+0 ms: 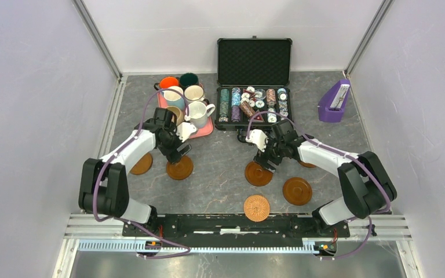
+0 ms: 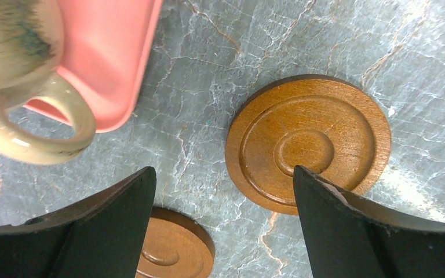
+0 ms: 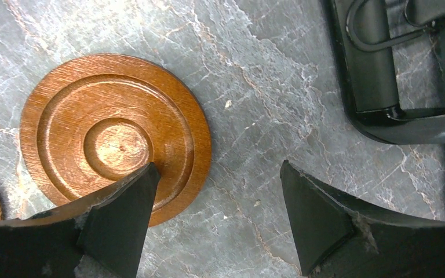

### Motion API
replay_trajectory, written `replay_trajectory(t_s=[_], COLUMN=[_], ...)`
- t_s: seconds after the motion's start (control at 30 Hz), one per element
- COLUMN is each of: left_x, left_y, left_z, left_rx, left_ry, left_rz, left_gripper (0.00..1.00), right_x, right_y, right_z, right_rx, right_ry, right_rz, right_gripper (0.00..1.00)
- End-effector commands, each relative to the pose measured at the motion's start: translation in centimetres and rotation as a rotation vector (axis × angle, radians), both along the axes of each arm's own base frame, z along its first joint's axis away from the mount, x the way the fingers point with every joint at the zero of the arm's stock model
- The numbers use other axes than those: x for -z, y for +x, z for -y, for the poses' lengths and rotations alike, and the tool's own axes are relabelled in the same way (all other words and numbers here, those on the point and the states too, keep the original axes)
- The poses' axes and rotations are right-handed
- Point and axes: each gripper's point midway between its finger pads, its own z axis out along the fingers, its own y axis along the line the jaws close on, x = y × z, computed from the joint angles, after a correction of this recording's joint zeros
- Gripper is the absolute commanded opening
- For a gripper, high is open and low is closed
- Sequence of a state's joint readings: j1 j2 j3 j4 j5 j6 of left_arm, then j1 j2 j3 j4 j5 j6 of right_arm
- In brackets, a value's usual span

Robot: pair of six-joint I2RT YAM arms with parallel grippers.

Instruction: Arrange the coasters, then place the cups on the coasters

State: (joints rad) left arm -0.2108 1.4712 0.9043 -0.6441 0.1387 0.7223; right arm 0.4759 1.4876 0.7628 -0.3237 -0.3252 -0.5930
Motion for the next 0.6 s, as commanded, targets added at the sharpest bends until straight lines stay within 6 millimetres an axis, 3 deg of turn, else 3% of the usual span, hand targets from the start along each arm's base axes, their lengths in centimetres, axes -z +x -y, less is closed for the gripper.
replay_trajectory(t_s=[0.0,0.2,0.4,0.57], left_x=[-3.8,-6.0,-6.6,-7.3], left_y=[1.2,1.5,1.3,1.4], left_z=[1.2,1.3,-1.0,-3.0], left_rx=[-0.057,-0.175,-0.286,-0.362], left_ry=[-0.093,-0.173,-0.208,-0.224], left_rz=[0.076,0.092,0.078,0.091], left_gripper=[0.94,0.97,0.98,0.98], right_x=[-0.2,1.0,1.9,2.0], right_y=[-0.1,-0.4,-0.6,0.2], right_z=[-1.2,-2.0,-3.4,-6.2], right_rx=[-0.052,-0.071,-0.101,-0.118], right_ry=[0.010,-0.021,-0.034,-0.009], right_rz=[-0.001,-0.014,-0.019,-0.009], right_gripper=[0.85,0.84,0.79,0.71])
